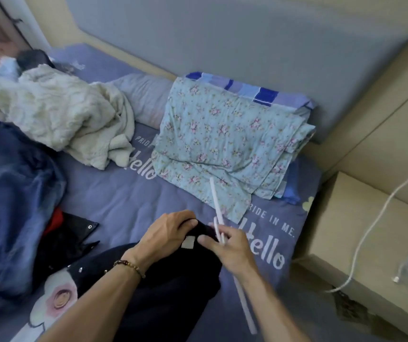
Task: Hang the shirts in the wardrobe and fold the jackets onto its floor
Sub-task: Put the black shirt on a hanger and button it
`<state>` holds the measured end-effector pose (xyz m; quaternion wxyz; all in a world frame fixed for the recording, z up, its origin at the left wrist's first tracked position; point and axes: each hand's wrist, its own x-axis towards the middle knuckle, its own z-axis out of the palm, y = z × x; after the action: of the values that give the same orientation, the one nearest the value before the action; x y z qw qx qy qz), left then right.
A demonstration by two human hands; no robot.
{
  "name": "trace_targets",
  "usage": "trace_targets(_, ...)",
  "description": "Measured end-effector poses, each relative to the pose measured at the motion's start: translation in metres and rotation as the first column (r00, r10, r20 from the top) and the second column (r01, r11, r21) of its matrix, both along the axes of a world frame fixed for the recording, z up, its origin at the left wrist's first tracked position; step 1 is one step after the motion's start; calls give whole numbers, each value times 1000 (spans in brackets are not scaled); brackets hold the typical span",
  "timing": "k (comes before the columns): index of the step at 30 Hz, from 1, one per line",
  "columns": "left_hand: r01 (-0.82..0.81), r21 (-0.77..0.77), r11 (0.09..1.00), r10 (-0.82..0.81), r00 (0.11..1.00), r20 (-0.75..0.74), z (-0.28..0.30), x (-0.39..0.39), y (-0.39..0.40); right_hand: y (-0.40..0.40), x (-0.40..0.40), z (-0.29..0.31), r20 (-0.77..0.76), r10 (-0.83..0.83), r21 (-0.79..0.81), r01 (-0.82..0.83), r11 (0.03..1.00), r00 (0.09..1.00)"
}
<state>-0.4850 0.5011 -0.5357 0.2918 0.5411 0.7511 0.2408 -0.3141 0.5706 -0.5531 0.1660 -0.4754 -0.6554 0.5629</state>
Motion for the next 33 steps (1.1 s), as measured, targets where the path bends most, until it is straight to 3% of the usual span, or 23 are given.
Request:
trace_targets(6,43,3,999,-42,993,-108,98,-13,-74,-50,-6,108,-23,184,247,-173,954,983)
trace_targets(9,28,-16,999,-32,963,-266,138,-24,-123,-78,-9,174,-31,263,329,-239,914,964)
trace_targets(12,-104,66,992,122,902,-414,182,-33,-171,-102,-9,236,-18,303,380,-274,883,953)
trace_targets(14,-168,207,964,246,856,-454,218,-39,-198,-116,-5,281,45,340,404,-328,854,939)
trace_targets(17,-195,424,885,374,840,-394,270,-43,-221,-136,2,339,136,321,431,-348,832,937)
trace_targets(19,-222,449,866,350,910,-224,300,-45,-229,-146,4,368,164,281,504,-325,800,946)
trace_targets(21,-177,346,921,189,982,0,324,-51,-238,-158,10,390,218,191,583,-285,761,957)
trace_targets(23,-113,200,973,93,990,105,336,-53,-246,-167,19,400,252,159,635,-287,717,955)
trace_targets(25,-202,193,960,176,974,140,335,-54,-250,-181,25,400,265,182,613,-311,727,947)
trace_targets(29,-326,250,912,350,935,-55,311,-58,-246,-206,30,388,162,214,459,-265,848,963)
trace_targets(33,-435,210,876,474,859,-196,290,-46,-263,-228,38,383,44,217,413,-215,885,975)
